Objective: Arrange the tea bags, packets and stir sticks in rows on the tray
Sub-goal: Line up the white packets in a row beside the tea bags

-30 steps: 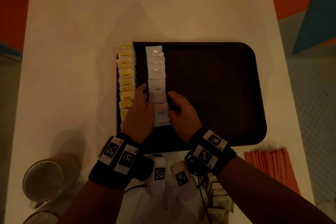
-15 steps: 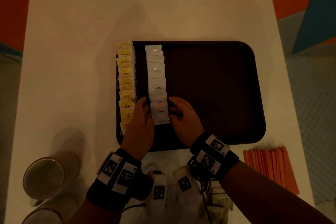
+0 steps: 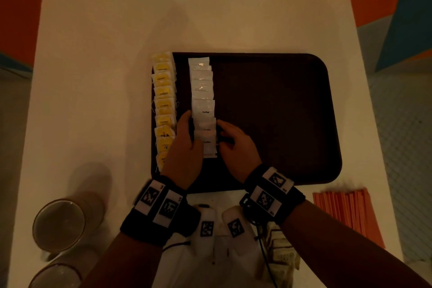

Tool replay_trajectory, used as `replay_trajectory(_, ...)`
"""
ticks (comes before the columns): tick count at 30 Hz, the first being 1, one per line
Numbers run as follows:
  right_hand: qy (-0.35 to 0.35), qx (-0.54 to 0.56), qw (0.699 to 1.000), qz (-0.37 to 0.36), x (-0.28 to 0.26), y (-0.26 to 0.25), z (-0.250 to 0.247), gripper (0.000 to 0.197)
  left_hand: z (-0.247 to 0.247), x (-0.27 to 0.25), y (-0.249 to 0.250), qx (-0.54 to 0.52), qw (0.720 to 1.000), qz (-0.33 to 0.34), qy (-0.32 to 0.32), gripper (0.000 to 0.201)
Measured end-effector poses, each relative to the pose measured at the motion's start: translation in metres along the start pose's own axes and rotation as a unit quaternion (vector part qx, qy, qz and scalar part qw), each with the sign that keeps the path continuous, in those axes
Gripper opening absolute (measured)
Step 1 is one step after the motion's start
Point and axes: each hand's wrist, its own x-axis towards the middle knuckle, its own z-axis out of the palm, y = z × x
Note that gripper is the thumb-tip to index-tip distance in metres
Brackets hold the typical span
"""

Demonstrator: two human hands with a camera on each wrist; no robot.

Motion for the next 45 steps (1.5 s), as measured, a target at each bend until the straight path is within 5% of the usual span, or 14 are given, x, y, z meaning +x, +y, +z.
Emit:
replay_trajectory(10,-0.010,0.003,1.000,0.020,0.003,-0.001,-0.004,0.052,0.006,0.013,0.009,-0.010,1.000,-0.018,0.000,0.062)
replay_trajectory(15,-0.014,-0.001,0.999,0.032,-0.013,0.005,-0.026,0.051,-0.016,-0.030,0.014,0.057,0.998,0.035,0.000,0.052)
replay_trajectory(17,-0.071,-0.020,0.997,0.030,-0.033,0.009,-0.040,0.043,-0.029,-0.062,0.004,0.125,0.990,0.058,-0.025,0.038)
replay_trajectory(22,-0.260,-0.294,0.920,0.005,-0.093,0.033,-0.043,0.037,-0.034,-0.126,-0.061,0.326,0.933,0.028,-0.152,0.036)
replay_trajectory(25,-0.286,-0.421,0.861,-0.017,-0.124,0.049,-0.015,0.055,-0.020,-0.140,-0.081,0.394,0.910,0.004,-0.129,0.055)
replay_trajectory(27,-0.266,-0.456,0.848,-0.035,-0.137,0.054,0.002,0.061,-0.014,-0.142,-0.085,0.421,0.902,0.021,-0.090,0.063)
replay_trajectory(32,-0.252,-0.458,0.851,-0.053,-0.143,0.063,0.022,0.045,-0.009,-0.129,-0.091,0.424,0.903,-0.013,-0.061,0.042)
replay_trajectory(35,-0.241,-0.437,0.865,-0.054,-0.145,0.066,0.025,0.052,-0.011,-0.124,-0.091,0.340,0.937,-0.015,-0.080,0.016)
replay_trajectory(40,-0.219,-0.462,0.858,-0.040,-0.143,0.065,0.022,0.047,-0.020,-0.126,-0.065,0.296,0.954,-0.016,-0.050,0.033)
replay_trajectory(43,-0.222,-0.443,0.867,-0.051,-0.146,0.067,0.024,0.038,-0.023,-0.110,-0.043,0.284,0.958,0.028,-0.017,0.024)
replay_trajectory(45,-0.212,-0.410,0.885,-0.057,-0.149,0.069,0.025,0.051,-0.024,-0.087,-0.026,0.286,0.957,0.048,-0.015,0.018)
